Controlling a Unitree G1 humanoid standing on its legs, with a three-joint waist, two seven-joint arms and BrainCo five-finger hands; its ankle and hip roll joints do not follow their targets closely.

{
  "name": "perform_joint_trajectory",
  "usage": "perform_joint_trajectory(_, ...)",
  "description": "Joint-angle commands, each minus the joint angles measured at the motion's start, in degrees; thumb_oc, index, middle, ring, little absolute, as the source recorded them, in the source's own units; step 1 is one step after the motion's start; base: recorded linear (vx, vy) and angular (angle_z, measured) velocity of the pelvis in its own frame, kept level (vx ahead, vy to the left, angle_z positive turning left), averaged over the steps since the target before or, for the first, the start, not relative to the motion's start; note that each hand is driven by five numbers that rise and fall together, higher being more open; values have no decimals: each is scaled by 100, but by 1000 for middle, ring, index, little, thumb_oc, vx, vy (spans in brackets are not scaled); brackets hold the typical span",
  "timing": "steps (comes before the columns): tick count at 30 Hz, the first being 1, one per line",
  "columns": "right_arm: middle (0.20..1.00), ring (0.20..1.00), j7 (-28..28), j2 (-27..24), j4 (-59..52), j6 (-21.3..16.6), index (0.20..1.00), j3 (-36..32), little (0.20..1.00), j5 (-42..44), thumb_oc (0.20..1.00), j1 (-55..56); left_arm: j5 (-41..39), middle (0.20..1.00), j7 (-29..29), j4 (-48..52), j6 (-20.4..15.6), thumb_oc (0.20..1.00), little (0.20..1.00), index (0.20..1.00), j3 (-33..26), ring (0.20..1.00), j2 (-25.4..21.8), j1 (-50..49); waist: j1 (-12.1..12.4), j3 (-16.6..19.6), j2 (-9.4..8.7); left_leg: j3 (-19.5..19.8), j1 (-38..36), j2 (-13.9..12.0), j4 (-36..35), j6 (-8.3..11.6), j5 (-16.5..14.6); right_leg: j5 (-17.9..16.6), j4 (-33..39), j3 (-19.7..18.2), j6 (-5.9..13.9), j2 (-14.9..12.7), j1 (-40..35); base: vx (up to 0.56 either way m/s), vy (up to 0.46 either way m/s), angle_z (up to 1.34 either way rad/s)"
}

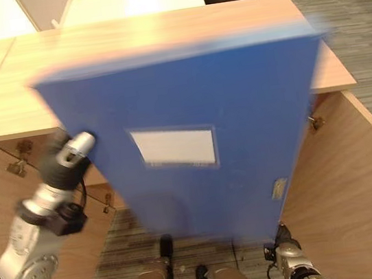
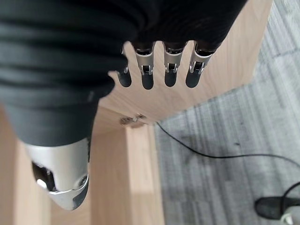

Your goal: Put the empty folder in the office cabinet

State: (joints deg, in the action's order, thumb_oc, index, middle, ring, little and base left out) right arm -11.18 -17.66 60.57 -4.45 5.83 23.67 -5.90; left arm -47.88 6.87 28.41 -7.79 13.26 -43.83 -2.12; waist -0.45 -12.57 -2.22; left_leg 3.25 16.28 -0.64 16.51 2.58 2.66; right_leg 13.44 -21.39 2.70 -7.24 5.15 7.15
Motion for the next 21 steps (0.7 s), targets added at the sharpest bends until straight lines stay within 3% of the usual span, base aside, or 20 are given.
perform_joint_trajectory(1,1000,1000,90,-202,-308,-201,1000,-225,1000,224,1000,284,171,200,24,585,-591,200,200,200,-670,200,247,57,-11,364,61,0,-421,208,-109,-190,-521,-745,1384,47,845,-298,-459,155,137,11)
perform_joint_trajectory(9,1000,1000,184,-192,-741,-189,1000,-317,1000,390,1000,437,474,200,-97,210,-545,200,200,200,-721,200,464,-147,-12,860,153,78,-1463,328,-2045,-233,-52,-796,1566,90,1025,-448,-603,106,96,1)
perform_joint_trajectory(21,1000,1000,434,-300,-1827,-200,1000,-641,1000,557,1000,1112,2163,200,-320,-887,-157,200,200,200,-1363,200,774,-1262,34,978,139,35,-1724,356,-2151,-312,-185,-893,1917,-1,1124,-483,-903,36,34,-8)
